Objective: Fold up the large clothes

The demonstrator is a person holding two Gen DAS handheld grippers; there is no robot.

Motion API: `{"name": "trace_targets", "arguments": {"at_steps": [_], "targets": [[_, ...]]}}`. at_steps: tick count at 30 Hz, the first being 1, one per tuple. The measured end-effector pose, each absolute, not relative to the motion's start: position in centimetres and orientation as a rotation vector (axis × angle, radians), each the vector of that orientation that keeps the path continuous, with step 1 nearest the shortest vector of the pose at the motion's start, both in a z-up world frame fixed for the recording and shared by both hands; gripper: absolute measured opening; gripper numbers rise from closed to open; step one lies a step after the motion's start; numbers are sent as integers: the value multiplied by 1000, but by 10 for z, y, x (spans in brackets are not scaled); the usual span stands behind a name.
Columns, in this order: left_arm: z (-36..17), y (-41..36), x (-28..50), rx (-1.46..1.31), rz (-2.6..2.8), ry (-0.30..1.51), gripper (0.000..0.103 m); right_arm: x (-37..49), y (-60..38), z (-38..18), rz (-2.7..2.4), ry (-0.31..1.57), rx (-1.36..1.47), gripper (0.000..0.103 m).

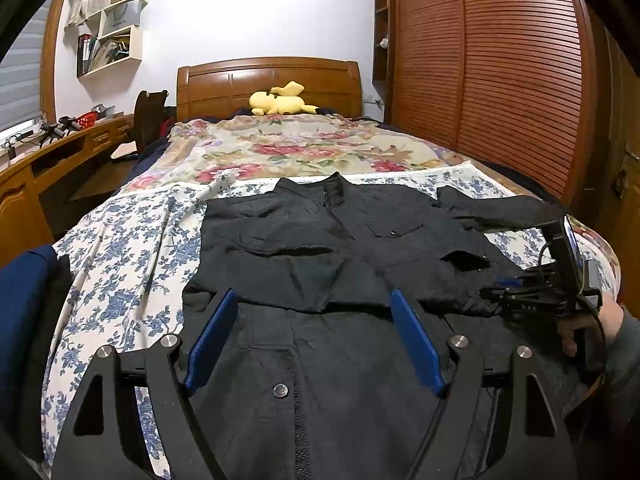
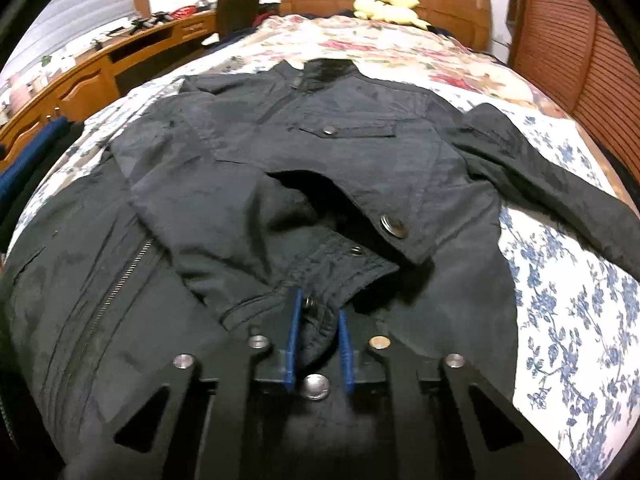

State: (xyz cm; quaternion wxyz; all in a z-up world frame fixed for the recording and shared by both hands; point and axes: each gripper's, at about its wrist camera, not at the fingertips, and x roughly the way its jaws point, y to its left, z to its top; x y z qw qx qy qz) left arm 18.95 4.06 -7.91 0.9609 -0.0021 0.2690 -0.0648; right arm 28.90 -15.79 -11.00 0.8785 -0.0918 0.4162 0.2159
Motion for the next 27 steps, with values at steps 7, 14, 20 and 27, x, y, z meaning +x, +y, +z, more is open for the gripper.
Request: {"name": "trace_targets", "arguments": {"at_steps": [7,14,20,27], "targets": [[-80,35,191,5,-136,547,80,249,-176,-66,478,721,-142,10],[-82,29,191,13,-140,551,80,221,-186,-79,512,734,-156,11],[-80,24,190,-7,-144,523,80,222,-186,-76,495,728,-182,23],[-80,13,190,15,-160,508,82,224,-188,-69,499,645,-151,55]]}}
